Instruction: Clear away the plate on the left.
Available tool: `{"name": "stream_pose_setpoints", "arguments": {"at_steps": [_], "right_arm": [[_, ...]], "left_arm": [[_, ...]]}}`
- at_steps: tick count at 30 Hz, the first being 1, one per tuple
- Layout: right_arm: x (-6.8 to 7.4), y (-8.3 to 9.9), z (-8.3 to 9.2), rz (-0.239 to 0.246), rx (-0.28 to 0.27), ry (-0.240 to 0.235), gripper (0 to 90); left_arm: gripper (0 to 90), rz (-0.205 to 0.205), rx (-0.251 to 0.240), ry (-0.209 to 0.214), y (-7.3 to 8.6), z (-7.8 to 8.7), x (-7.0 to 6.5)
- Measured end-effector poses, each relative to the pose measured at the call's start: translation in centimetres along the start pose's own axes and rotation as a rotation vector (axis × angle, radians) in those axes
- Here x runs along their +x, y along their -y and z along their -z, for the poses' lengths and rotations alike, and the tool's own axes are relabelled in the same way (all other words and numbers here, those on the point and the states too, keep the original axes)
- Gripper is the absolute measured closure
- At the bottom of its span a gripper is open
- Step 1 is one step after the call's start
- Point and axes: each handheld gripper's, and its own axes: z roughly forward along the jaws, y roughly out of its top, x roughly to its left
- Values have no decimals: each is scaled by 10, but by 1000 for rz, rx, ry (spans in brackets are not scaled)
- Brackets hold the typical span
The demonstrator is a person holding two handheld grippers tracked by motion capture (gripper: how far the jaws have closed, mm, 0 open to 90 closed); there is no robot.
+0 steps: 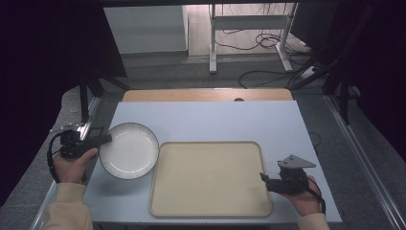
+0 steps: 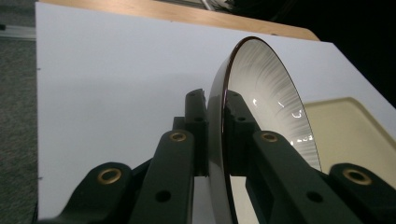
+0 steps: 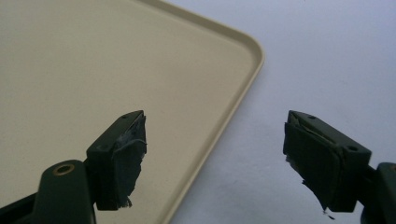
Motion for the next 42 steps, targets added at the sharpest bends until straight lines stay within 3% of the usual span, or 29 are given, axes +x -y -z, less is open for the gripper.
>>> {"name": "stream_pose_setpoints", "arguments": {"at_steps": [18,27,42], "right_arm": [[-2,1,-1,-1,7,8,222],[-2,1,-1,6,5,16,224],[-3,1,-1,9,1,18,226]], "left_arm": [[826,-11,-18,50,-5,-1,-15],[826,-39,-21,85,-9,-3,-29],[824,-65,6,149,-8,-21,-52]]}}
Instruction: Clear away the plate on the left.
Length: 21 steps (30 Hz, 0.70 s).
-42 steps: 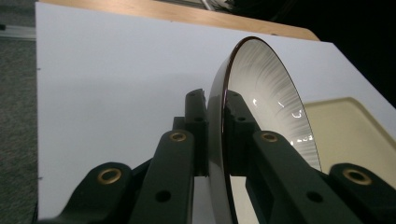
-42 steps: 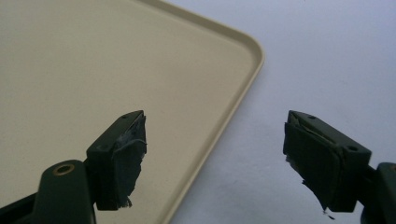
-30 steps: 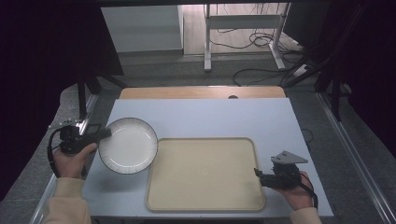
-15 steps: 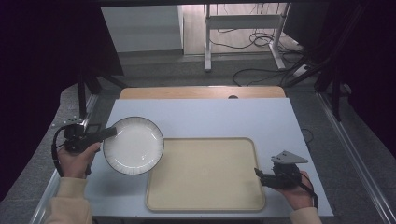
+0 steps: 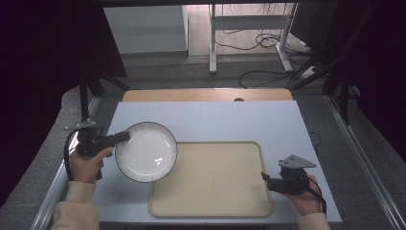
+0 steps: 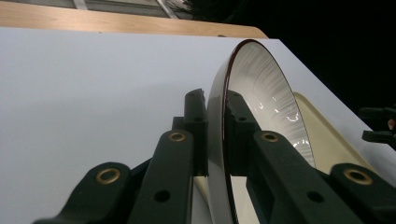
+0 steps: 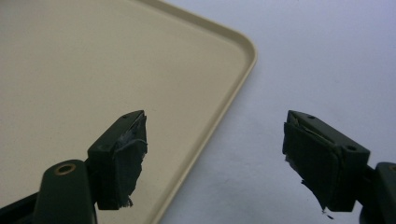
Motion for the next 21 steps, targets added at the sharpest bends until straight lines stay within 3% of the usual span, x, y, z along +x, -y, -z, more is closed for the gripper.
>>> {"name": "stream_pose_setpoints", "arguments": {"at_steps": [21], "right_arm": [[-2,0,1,-8,-6,6,227]], "left_arm": [[821,-3,21,84,3,-29,-23]]}}
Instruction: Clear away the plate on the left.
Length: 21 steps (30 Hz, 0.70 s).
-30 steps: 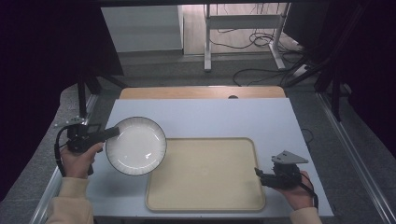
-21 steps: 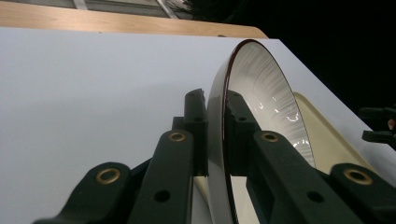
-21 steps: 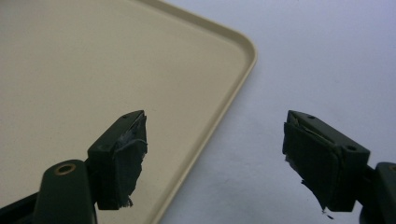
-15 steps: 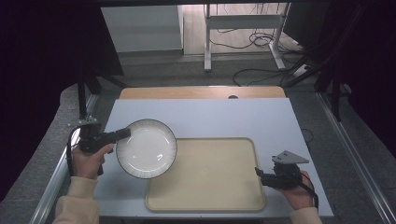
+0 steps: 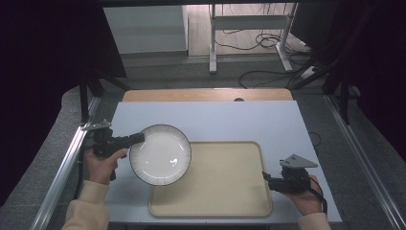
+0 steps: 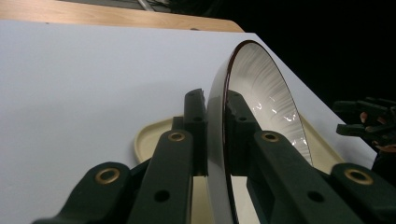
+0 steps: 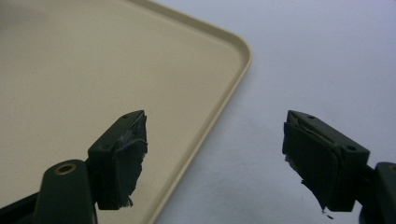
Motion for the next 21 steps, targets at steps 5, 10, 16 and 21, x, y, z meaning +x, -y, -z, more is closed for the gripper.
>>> {"name": "stream_pose_setpoints", "arguments": {"at_steps": [5,10,16,21], "right_arm": [[0,0,0,0,-2,1,227],[0,0,0,-2,0,0,228],[0,0,0,-3,-2,1,228],[-1,0,1,-3,-1,5,228]], "left_arm": [[820,-11,17,19,2,-9,-8],[818,4,20,52,4,-17,-13],[819,8,20,76,5,-24,-17],[817,-1,38,80,7,-32,-22]]}}
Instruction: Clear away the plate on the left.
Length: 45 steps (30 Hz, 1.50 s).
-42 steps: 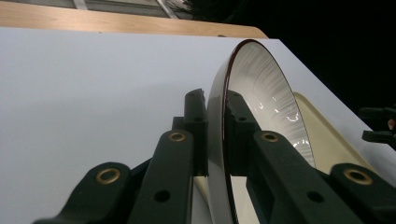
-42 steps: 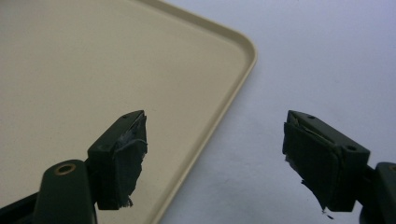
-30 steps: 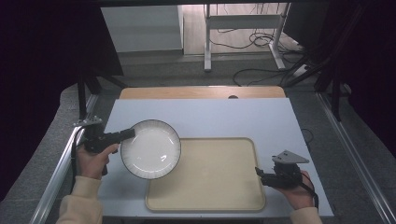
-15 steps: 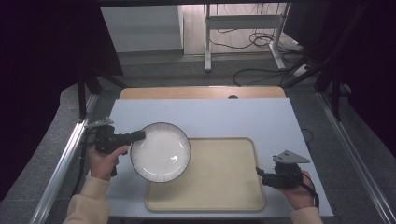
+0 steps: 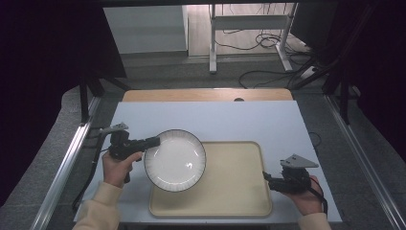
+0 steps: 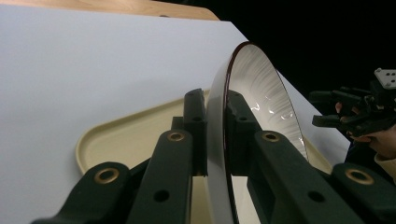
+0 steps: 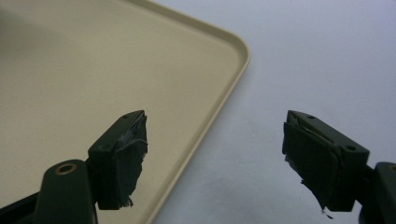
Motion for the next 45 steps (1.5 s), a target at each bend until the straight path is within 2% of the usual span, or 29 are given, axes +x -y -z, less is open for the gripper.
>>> {"name": "stream_pose_setpoints", "arguments": {"at_steps": [4,5,8,13,23,26,33,38,42,45], "right_arm": [[0,0,0,-2,0,0,228],[0,-1,0,-3,-1,1,228],[0,-1,0,1,0,-2,228],[0,-1,0,-2,-1,-1,228],[0,0,0,-3,-2,3,228],[-1,0,0,-3,-1,2,229],[-2,0,1,-5,-2,5,229],[-2,0,1,-8,-2,4,229],[-2,0,0,-4,-1,3,229],[-1,1,0,-3,0,3,229]], "left_arm": [[817,-4,15,3,3,-7,-3],[817,-19,27,7,3,-11,-6],[816,-29,37,18,3,-15,-8],[818,-31,49,31,5,-22,-11],[818,-1,52,65,8,-34,-14],[817,-13,64,69,9,-39,-18],[818,-20,102,89,14,-61,-27],[817,-39,119,101,17,-77,-34],[818,-37,130,111,19,-86,-36],[818,-38,146,100,23,-93,-35]]}}
